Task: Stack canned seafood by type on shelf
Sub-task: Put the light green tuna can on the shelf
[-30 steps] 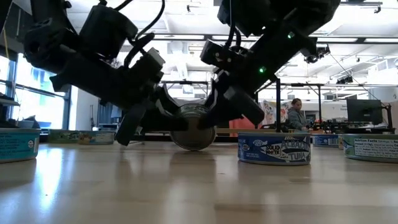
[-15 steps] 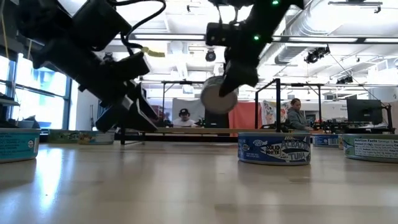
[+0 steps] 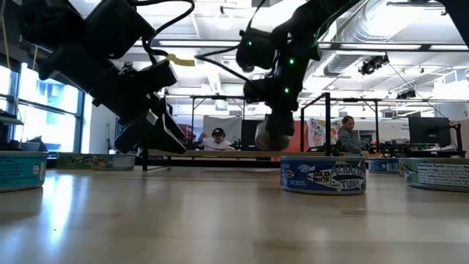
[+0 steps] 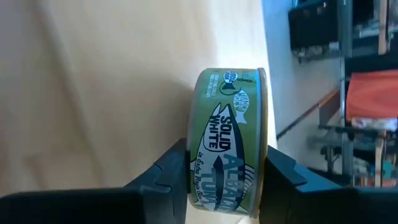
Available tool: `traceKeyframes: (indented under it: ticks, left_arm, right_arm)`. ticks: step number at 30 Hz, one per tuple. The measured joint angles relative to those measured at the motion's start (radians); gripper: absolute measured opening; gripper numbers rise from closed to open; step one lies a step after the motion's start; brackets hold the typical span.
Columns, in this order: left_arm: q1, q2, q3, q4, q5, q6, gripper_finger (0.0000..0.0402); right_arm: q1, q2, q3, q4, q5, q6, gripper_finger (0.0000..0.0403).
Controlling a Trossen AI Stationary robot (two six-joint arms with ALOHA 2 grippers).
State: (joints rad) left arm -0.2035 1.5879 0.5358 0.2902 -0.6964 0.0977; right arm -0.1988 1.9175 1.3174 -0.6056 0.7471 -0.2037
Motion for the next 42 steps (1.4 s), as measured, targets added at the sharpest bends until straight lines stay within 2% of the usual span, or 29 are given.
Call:
traceKeyframes:
  ticks: [3,9,11,14,16,20,23,27,31,34,39,42]
  left_arm:
    - [0.0,0.0,0.0,0.0,0.004,0.0,0.024]
    - [-0.001,0.0,0.0,-0.003,0.007,-0.009,0.024]
    - [-0.005,0.0,0.0,-0.003,0.015,-0.011,0.024]
    - [-0.018,0.0,0.0,-0.003,0.022,-0.011,0.024]
    - [-0.029,0.0,0.0,-0.005,0.023,-0.011,0.024]
    - [-0.049,0.0,0.0,-0.009,0.023,-0.011,0.024]
    - [-0.065,0.0,0.0,-0.014,0.017,-0.016,0.024]
    - [-0.08,0.0,0.0,-0.023,-0.019,-0.016,0.024]
    - [-0.08,0.0,0.001,-0.045,-0.028,-0.019,0.024]
    - [-0.08,0.0,0.0,-0.048,-0.029,-0.019,0.024]
    - [-0.08,0.0,0.0,-0.048,-0.03,-0.019,0.024]
    - [-0.08,0.0,0.0,-0.047,-0.03,-0.019,0.024]
  right_arm:
    - [-0.019,-0.007,0.0,-0.01,-0.005,-0.018,0.0127]
    - [-0.031,-0.023,-0.002,-0.042,-0.029,-0.023,0.0243]
    - [-0.031,-0.03,-0.002,-0.045,-0.025,-0.022,0.0258]
    - [-0.031,-0.034,0.003,-0.063,-0.036,-0.014,0.0261]
    - [-0.033,-0.035,0.029,-0.108,-0.08,0.016,0.0256]
    - [-0.048,-0.039,0.118,-0.219,-0.255,0.054,0.0238]
    - [-0.069,-0.039,0.17,-0.222,-0.372,0.07,0.0216]
    - [-0.132,-0.034,0.185,-0.141,-0.4,0.114,0.0158]
    - [-0.214,-0.001,0.185,-0.131,-0.482,0.162,0.007]
    - [-0.256,0.024,0.185,-0.138,-0.495,0.166,0.0013]
    - [-0.286,0.042,0.187,-0.135,-0.494,0.161,0.0024]
    - [-0.298,0.043,0.187,-0.14,-0.447,0.162,0.0022]
